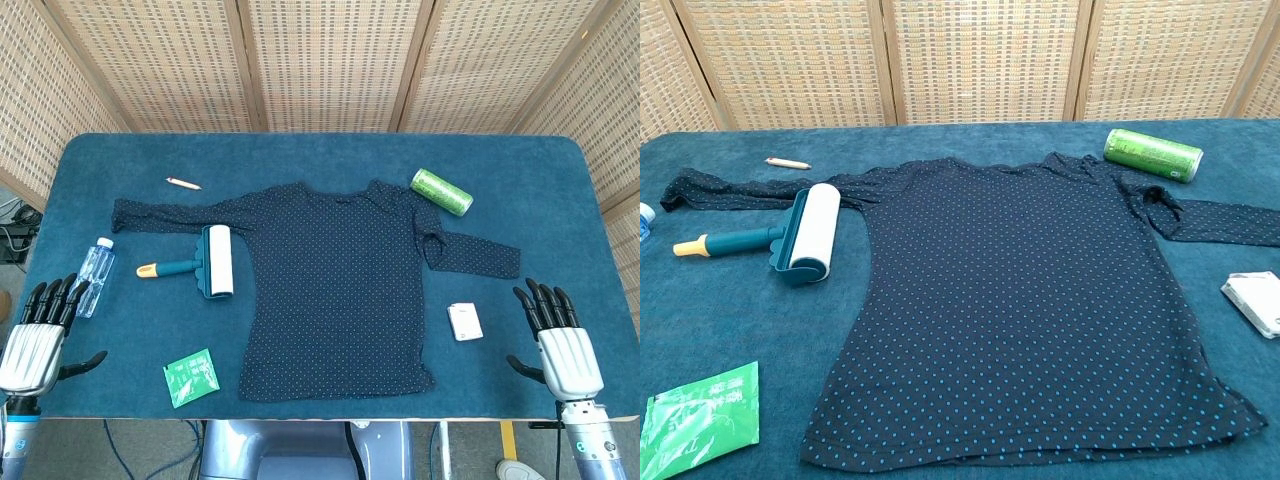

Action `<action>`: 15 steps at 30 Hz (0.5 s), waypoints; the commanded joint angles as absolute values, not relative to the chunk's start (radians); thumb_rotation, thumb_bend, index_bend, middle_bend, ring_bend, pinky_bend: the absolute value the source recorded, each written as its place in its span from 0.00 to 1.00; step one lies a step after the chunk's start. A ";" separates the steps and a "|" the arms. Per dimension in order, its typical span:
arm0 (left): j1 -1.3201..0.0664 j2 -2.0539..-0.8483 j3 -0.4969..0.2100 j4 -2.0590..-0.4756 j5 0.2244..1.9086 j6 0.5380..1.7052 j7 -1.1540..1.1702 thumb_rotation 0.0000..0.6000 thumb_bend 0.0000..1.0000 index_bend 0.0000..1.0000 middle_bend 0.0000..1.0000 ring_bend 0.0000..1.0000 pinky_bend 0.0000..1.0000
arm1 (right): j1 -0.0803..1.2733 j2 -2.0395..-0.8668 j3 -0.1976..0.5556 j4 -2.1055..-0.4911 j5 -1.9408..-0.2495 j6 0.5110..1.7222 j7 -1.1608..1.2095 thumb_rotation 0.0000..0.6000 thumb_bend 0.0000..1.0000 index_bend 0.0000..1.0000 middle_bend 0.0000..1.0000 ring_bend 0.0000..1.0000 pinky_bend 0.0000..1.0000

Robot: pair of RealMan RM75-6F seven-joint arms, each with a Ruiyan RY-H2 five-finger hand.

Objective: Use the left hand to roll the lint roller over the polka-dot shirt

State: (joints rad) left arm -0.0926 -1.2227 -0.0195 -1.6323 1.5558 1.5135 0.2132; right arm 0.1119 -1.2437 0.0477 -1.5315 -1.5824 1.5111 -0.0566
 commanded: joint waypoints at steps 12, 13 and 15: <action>-0.167 -1.242 -0.100 -1.618 1.481 1.433 0.207 1.00 0.05 0.00 0.41 0.39 0.47 | 0.115 -1.246 0.052 -1.526 -1.573 1.503 -0.042 1.00 0.02 0.00 0.00 0.00 0.00; -0.181 -1.238 -0.108 -1.623 1.472 1.413 0.210 1.00 0.06 0.01 0.49 0.44 0.50 | 0.115 -1.246 0.052 -1.525 -1.574 1.503 -0.041 1.00 0.02 0.00 0.00 0.00 0.00; -0.208 -1.231 -0.122 -1.630 1.453 1.373 0.214 1.00 0.08 0.05 0.61 0.52 0.54 | 0.116 -1.247 0.053 -1.524 -1.574 1.503 -0.039 1.00 0.02 0.00 0.00 0.00 0.00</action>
